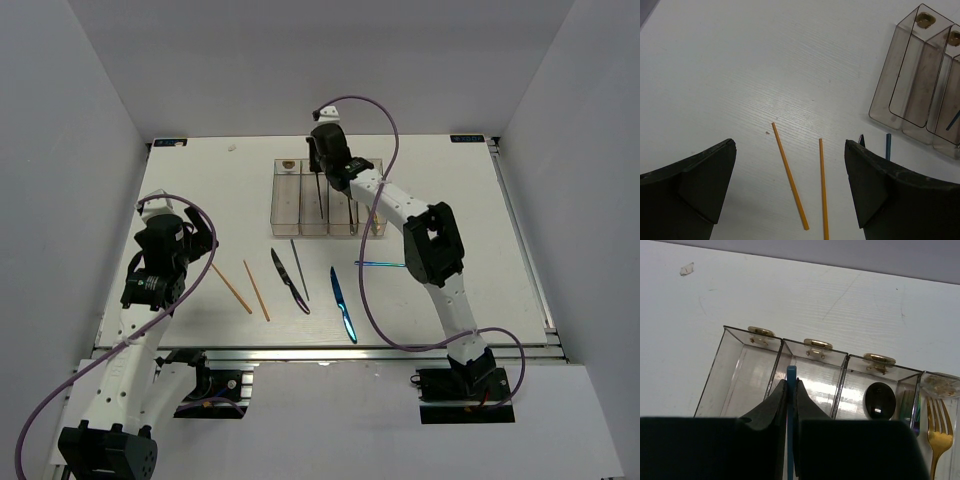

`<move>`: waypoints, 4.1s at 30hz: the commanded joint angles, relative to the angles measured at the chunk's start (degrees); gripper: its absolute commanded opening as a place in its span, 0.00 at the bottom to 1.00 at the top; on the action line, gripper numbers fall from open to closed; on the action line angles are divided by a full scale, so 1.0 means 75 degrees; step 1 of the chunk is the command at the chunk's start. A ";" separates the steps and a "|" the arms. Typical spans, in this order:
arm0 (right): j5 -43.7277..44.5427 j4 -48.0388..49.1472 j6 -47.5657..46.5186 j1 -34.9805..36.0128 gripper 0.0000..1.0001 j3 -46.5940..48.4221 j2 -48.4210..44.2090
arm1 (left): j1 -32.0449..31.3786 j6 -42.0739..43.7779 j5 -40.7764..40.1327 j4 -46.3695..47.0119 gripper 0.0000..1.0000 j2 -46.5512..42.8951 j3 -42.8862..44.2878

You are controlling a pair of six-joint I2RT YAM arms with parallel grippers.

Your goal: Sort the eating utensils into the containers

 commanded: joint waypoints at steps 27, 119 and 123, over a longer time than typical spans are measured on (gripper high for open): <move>0.0838 -0.3165 0.1299 0.1908 0.47 -0.2389 -0.2707 | -0.0061 0.0002 -0.0160 0.0061 0.98 -0.0001 0.0033; -0.0533 -0.0764 0.0808 -0.0104 0.35 0.0118 -0.0387 | -0.0061 0.0002 -0.0113 0.0061 0.98 -0.0013 0.0022; -0.0557 -0.0798 0.0808 -0.0081 0.48 -0.0491 -0.1217 | -0.0061 -0.0068 -0.0171 0.0026 0.98 0.0069 0.0080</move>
